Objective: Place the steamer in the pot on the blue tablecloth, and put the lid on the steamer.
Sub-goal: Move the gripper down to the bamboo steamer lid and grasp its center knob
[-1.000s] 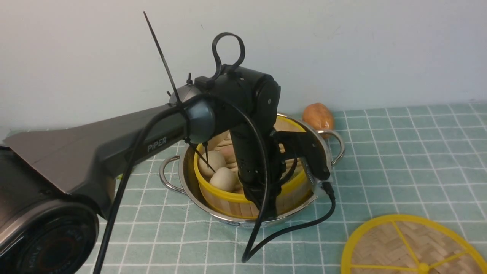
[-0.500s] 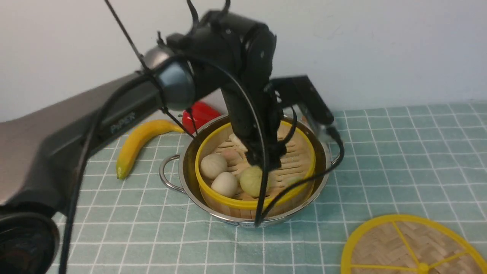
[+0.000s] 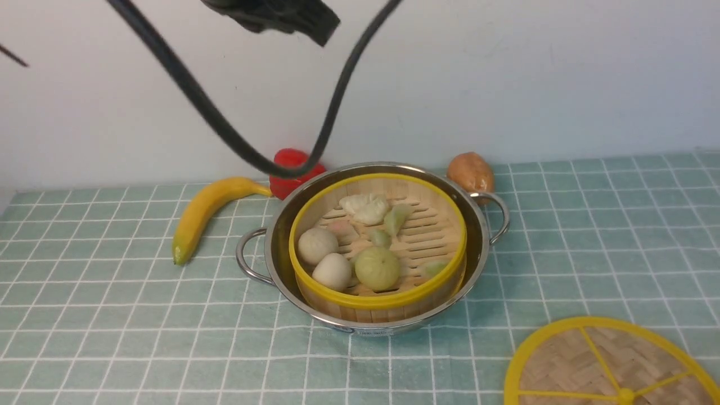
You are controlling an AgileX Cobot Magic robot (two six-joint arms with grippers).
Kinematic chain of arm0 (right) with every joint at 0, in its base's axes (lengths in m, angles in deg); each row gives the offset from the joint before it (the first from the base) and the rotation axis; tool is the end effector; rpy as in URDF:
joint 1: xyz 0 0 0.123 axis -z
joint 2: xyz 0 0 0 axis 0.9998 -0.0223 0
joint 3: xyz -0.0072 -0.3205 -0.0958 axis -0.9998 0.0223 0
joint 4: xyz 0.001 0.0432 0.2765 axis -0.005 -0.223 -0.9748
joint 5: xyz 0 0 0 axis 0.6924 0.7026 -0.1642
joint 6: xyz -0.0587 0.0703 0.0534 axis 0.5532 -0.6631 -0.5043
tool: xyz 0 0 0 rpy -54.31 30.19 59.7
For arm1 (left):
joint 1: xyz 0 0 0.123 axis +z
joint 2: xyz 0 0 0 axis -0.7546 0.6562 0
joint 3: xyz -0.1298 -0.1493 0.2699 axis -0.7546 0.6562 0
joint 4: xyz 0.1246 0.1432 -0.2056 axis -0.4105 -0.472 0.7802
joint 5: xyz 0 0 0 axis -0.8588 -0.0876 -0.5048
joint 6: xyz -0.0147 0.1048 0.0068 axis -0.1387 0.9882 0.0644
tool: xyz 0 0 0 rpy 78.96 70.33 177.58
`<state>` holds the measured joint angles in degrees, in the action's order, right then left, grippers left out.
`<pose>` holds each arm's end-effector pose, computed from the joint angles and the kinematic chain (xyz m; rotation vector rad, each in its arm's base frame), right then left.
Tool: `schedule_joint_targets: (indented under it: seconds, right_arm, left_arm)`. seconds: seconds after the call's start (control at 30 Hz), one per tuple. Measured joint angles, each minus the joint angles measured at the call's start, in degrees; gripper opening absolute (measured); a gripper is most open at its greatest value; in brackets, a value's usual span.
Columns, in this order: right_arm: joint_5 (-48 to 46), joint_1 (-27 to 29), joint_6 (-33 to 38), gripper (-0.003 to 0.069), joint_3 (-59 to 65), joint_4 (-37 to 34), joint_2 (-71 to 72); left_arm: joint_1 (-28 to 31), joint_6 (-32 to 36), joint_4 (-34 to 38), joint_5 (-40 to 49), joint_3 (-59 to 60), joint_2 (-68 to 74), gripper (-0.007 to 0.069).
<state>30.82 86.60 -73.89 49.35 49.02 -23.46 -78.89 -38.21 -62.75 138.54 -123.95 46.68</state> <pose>0.0469 0.0008 0.1751 0.0854 1.8375 0.1035 0.3364 -0.1757 0.5199 0.8105 2.1716 0.0358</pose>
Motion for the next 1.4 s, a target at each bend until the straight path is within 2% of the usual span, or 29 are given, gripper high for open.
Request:
schedule_joint_targets:
  seconds: [0.57,0.67,0.7,0.73,0.83,0.87,0.97,1.1,1.13,1.27,1.4]
  right_arm:
    - [0.00,0.00,0.00,0.0243,0.00,0.00,0.00]
    - [0.00,0.00,0.00,0.0243,0.00,0.00,0.00]
    - [0.00,0.00,0.00,0.0243,0.00,0.00,0.00]
    - [0.00,0.00,-0.05,0.0243,0.00,0.00,0.00]
    - [0.00,0.00,-0.05,0.0243,0.00,0.00,0.00]
    - [0.00,0.00,-0.05,0.0243,0.00,0.00,0.00]
    - [0.00,0.00,-0.05,0.0243,0.00,0.00,0.00]
    - [0.00,0.00,-0.05,0.0243,0.00,0.00,0.00]
    - [0.00,0.00,-0.05,0.0243,0.00,0.00,0.00]
    - [0.00,0.00,0.01,0.0243,0.00,0.00,0.00]
    - [0.00,0.00,0.00,0.0243,0.00,0.00,0.00]
  left_arm:
    - [0.37,-0.84,0.55,-0.01,0.66,-1.97,-0.0019]
    - [1.61,-0.89,0.22,-3.70,5.16,-4.72,-0.0009]
    - [2.41,-1.04,0.22,-6.39,8.50,-6.40,-0.0008]
    - [5.56,-1.81,0.96,-15.32,17.28,-12.31,-0.0008]
    - [13.77,-1.89,4.00,-30.95,33.74,-23.32,-0.0005]
    - [14.46,-1.89,4.20,-31.95,33.74,-24.03,-0.0004]
    - [27.13,-1.96,8.94,-46.26,54.35,-35.94,0.0005]
    - [37.67,-1.96,14.58,-53.74,72.35,-46.59,0.0012]
    - [41.02,-1.90,15.44,-55.53,79.95,-51.97,0.0013]
    - [43.17,-1.86,15.39,-57.66,94.74,-63.06,0.0027]
    - [43.29,-1.78,14.51,-58.92,104.58,-73.94,0.0034]
